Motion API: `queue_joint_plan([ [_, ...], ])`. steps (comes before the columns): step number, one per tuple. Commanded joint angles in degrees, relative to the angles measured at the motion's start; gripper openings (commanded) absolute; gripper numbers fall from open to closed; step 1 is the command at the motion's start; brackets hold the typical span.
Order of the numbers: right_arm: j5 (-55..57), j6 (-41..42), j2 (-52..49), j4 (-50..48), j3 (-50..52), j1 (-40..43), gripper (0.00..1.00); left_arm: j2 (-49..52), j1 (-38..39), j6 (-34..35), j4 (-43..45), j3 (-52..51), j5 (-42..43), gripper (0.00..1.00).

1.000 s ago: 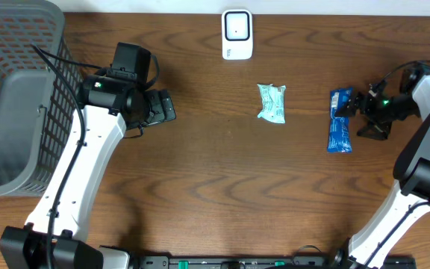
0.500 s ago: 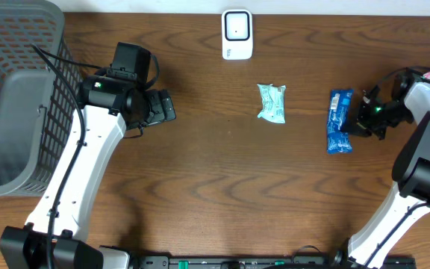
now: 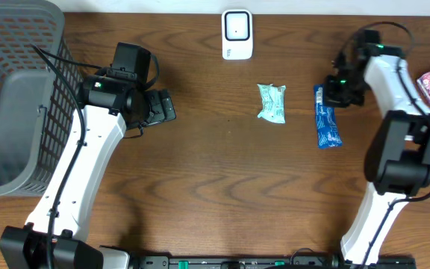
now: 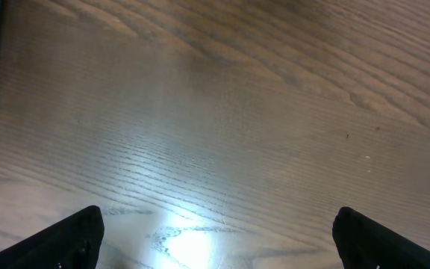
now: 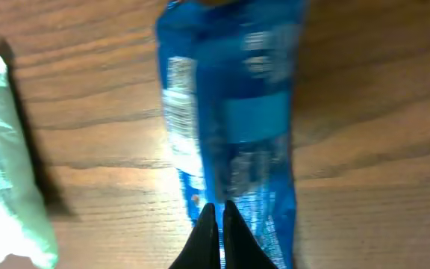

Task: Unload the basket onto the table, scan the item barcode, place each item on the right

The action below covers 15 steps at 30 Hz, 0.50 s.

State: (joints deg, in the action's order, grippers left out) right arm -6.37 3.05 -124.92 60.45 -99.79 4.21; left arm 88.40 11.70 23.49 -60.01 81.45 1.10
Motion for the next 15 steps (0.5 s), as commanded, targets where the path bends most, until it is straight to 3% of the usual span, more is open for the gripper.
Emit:
queue_joint_plan([
  [1, 14.23, 1.22, 1.81, 0.2, -1.01, -4.72, 0.01, 0.13, -0.17, -0.94, -0.17, -0.13, -0.72, 0.98],
  [2, 16.2, 2.03, 1.81, 0.13, -1.03, -5.55, 0.01, 0.13, -0.17, -0.94, -0.17, -0.13, -0.72, 0.98],
  [5, 17.2, 7.17, 1.81, -0.07, -1.03, -4.61, 0.51, 0.13, -0.17, -0.96, -0.2, -0.13, -0.72, 0.98],
  [9, 4.55, 6.32, 1.81, 0.7, -0.92, 1.27, 0.66, 0.13, -0.17, -0.94, -0.17, -0.13, -0.72, 0.98],
  [11, -6.71, 1.97, 1.81, 0.92, 1.18, 5.57, 0.67, 0.13, -0.17, -0.94, -0.2, -0.13, -0.72, 0.98],
  [15, -13.14, -1.55, 1.81, -1.27, 6.03, 7.85, 0.65, 0.13, -0.17, -0.94, -0.2, -0.13, -0.72, 0.98],
])
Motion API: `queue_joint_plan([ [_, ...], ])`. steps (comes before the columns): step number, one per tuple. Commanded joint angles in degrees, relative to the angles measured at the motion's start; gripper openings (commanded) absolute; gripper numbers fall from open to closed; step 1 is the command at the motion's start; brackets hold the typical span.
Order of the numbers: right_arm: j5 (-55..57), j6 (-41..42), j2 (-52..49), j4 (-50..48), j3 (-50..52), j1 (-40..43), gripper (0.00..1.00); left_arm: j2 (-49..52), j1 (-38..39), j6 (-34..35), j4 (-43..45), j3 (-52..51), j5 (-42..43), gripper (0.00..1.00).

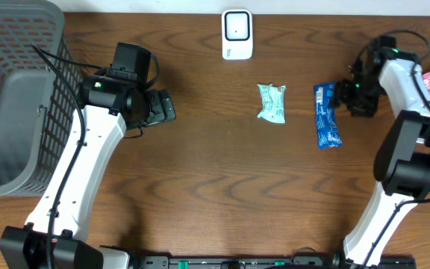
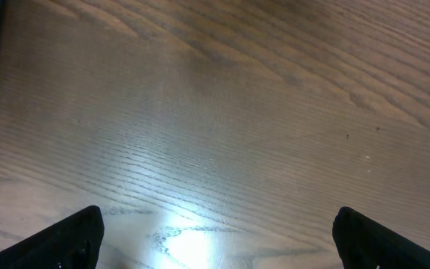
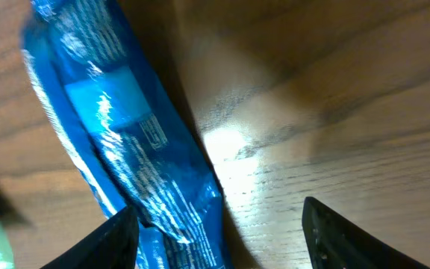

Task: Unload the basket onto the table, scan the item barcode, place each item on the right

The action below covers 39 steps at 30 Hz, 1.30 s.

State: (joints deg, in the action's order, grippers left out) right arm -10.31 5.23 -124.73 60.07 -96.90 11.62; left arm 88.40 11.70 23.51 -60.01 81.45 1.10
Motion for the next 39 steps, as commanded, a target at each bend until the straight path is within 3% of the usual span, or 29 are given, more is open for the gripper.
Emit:
queue_joint_plan([
  [1, -12.46, -4.55, 1.6, -2.47, 5.18, 1.18, 0.65, 0.13, -0.17, -0.96, -0.17, -0.13, -0.72, 0.98],
  [8, -20.9, -5.11, 1.6, -9.33, 10.19, 2.29, 0.68, 0.13, -0.17, -0.98, -0.2, -0.13, -0.72, 0.98],
  [10, -20.85, -5.09, 1.6, -9.92, 11.06, 2.27, 0.64, 0.13, -0.17, -0.98, -0.2, -0.13, -0.72, 0.98],
  [14, -17.86, -4.85, 1.6, -12.15, 14.03, 2.27, 0.45, 0.13, -0.17, -0.98, -0.2, -0.13, -0.72, 0.98],
  [16, -16.74, -4.85, 1.6, -14.36, 16.85, 2.27, 0.25, 0.13, -0.17, -0.96, -0.2, -0.13, -0.72, 0.98],
  [17, -16.72, -4.87, 1.6, -14.84, 17.4, 2.27, 0.08, 0.13, -0.17, -0.96, -0.2, -0.13, -0.72, 0.98],
  [18, -16.57, -4.85, 1.6, -15.17, 17.84, 2.27, 0.01, 0.13, -0.17, -0.96, -0.2, -0.13, -0.72, 0.98],
  [27, -16.41, -1.62, 3.5, -13.35, 12.46, 1.95, 0.01, 0.13, -0.17, -0.96, -0.17, -0.13, -0.72, 0.98],
  [32, -1.66, 0.11, 10.27, -11.65, 10.62, -2.86, 0.01, 0.13, -0.17, -0.96, -0.2, -0.13, -0.72, 0.98],
  [39, 15.8, 0.5, 11.13, -10.12, 10.86, -12.98, 0.01, 0.13, -0.17, -0.96, -0.17, -0.13, -0.72, 0.98],
])
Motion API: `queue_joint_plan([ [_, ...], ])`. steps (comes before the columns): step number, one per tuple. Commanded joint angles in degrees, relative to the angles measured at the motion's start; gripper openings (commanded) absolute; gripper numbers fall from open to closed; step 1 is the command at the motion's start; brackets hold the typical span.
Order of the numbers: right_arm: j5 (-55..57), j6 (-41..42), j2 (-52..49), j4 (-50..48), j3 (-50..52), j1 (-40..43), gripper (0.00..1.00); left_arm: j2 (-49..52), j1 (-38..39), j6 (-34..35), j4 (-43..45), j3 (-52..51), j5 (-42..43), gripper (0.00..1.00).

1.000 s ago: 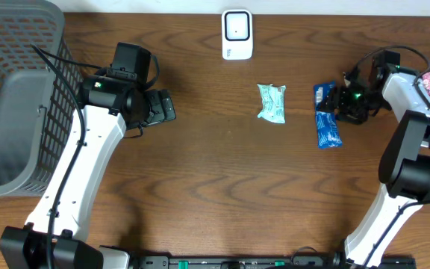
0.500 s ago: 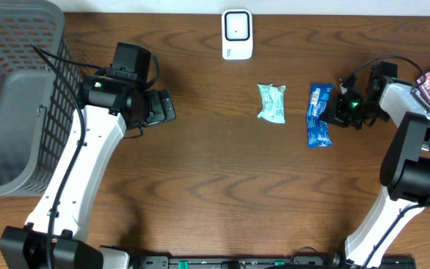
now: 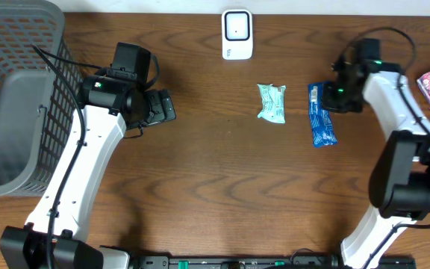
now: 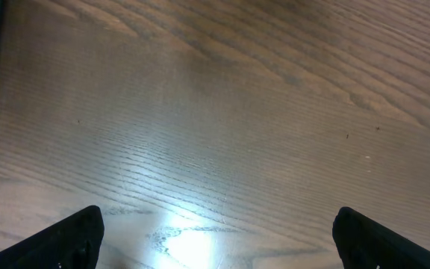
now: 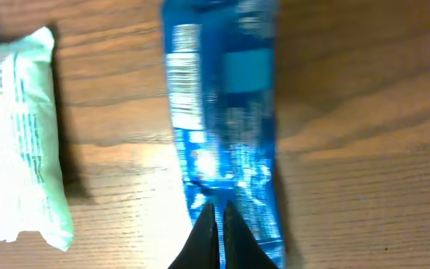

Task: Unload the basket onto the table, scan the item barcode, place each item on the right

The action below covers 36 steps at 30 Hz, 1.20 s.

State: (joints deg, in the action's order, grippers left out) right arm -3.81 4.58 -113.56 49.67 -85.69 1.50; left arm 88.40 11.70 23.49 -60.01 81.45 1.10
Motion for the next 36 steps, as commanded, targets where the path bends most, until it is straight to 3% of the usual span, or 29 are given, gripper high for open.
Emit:
queue_joint_plan([
  [1, 9.92, 2.75, -0.02, 0.5, -0.35, -3.61, 0.03, 0.13, -0.17, -0.94, -0.2, -0.13, -0.72, 0.98],
  [2, 9.92, 4.61, -0.02, 1.01, -0.35, -3.74, 0.39, 0.13, -0.17, -0.94, -0.17, -0.13, -0.72, 0.98],
  [3, 9.88, 6.29, -0.02, 1.77, -0.35, -3.48, 0.57, 0.13, -0.17, -0.96, -0.2, -0.13, -0.72, 0.98],
  [4, 9.4, 7.82, -0.02, 2.86, -0.35, -2.91, 0.69, 0.13, -0.17, -0.94, -0.17, -0.13, -0.72, 0.98],
  [7, 5.68, 8.22, -0.02, 8.07, -0.33, -0.22, 0.78, 0.13, -0.17, -0.96, -0.2, -0.13, -0.72, 0.98],
  [10, -1.46, 1.99, -0.02, 10.38, 0.68, 1.7, 0.8, 0.13, -0.17, -0.94, -0.17, -0.13, -0.72, 0.98],
  [12, -4.13, 0.04, -0.02, 9.55, 2.08, 2.19, 0.78, 0.13, -0.17, -0.94, -0.2, -0.13, -0.72, 0.98],
  [16, -6.99, 0.07, -0.02, 4.26, 5.84, 2.99, 0.61, 0.13, -0.17, -0.94, -0.2, -0.13, -0.72, 0.98],
  [23, -12.55, 1.14, -0.02, -5.68, 13.4, 6.43, 0.57, 0.13, -0.17, -0.94, -0.17, -0.13, -0.72, 0.98],
  [26, -14.91, 1.16, -0.02, -8.92, 15.5, 7.28, 0.32, 0.13, -0.17, -0.94, -0.2, -0.13, -0.72, 0.98],
  [28, -16.31, 1.16, -0.02, -9.77, 15.74, 7.65, 0.02, 0.13, -0.17, -0.96, -0.2, -0.13, -0.72, 0.98],
  [36, -12.39, 2.01, 1.27, -6.23, 8.74, 6.91, 0.01, 0.13, -0.17, -0.94, -0.2, -0.13, -0.72, 0.98],
])
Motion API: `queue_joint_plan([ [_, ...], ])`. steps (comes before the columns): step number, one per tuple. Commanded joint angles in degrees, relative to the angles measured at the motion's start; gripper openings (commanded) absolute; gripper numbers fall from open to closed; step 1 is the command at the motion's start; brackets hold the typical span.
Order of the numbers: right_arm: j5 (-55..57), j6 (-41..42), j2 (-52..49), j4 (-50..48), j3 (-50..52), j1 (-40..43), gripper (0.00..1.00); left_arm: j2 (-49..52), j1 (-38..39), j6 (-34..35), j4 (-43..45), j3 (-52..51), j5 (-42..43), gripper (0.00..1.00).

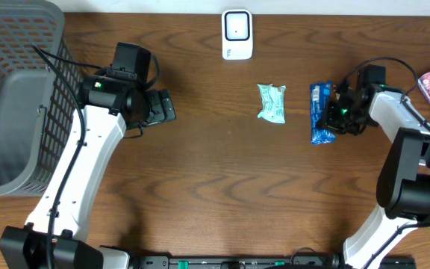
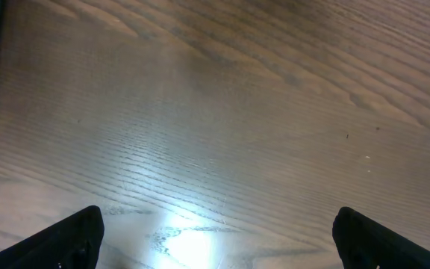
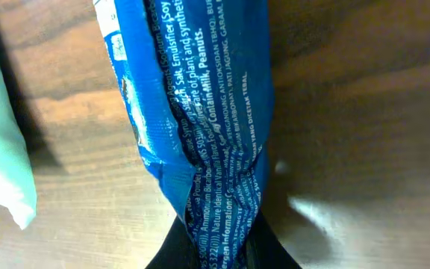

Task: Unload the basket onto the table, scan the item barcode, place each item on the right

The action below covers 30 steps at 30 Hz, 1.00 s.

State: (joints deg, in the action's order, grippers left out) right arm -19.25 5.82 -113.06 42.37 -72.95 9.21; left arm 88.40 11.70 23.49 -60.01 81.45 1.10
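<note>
A blue snack packet (image 1: pixel 319 112) lies right of centre on the wooden table, its right edge pinched up. My right gripper (image 1: pixel 335 114) is shut on it; the right wrist view shows the printed blue packet (image 3: pixel 192 112) bunched between the dark fingers (image 3: pixel 263 250) of that gripper (image 3: pixel 219 252). The white barcode scanner (image 1: pixel 237 33) stands at the table's far edge, centre. My left gripper (image 1: pixel 166 107) stays left of centre, open (image 2: pixel 219 239) over bare wood, holding nothing.
A green-white packet (image 1: pixel 272 102) lies just left of the blue one, also seen as the pale packet at the left of the right wrist view. A pink packet sits at the right edge. A grey mesh basket (image 1: pixel 13 97) fills the left side.
My right gripper was shut with bare tips over the blue packet's upper part; it now sits nearer me at the packet's right side, shut on the wrapper. The packet looks bunched. Left arm unchanged.
At first my right gripper was shut over the blue packet's far end. Then it stood open to the packet's right. Later it was shut above the packet, which lay slightly further left. Now it grips the packet's edge. The left arm never moved.
</note>
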Motion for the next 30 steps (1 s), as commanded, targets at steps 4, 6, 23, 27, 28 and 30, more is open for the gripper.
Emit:
queue_joint_plan([
  [4, 25.55, 2.12, 2.23, 5.18, -9.42, -7.54, 0.01, 0.13, -0.17, -0.96, -0.2, -0.13, -0.72, 0.98],
  [6, 43.54, 2.89, 1.81, 4.83, -8.39, -14.23, 0.02, 0.13, -0.17, -0.96, -0.17, -0.13, -0.72, 0.98],
  [23, 66.99, 8.13, -10.78, 9.18, -8.11, -30.6, 0.1, 0.13, -0.17, -0.94, -0.2, -0.13, -0.72, 0.98],
  [27, 60.92, 8.96, -9.9, 12.28, -12.13, -33.33, 0.31, 0.13, -0.17, -0.94, -0.2, -0.13, -0.72, 0.98],
  [28, 58.84, 8.96, -9.84, 13.29, -14.01, -33.59, 0.35, 0.13, -0.17, -0.94, -0.17, -0.13, -0.72, 0.98],
  [30, 56.26, 8.96, -9.84, 15.76, -17.77, -33.48, 0.35, 0.13, -0.17, -0.94, -0.2, -0.13, -0.72, 0.98],
])
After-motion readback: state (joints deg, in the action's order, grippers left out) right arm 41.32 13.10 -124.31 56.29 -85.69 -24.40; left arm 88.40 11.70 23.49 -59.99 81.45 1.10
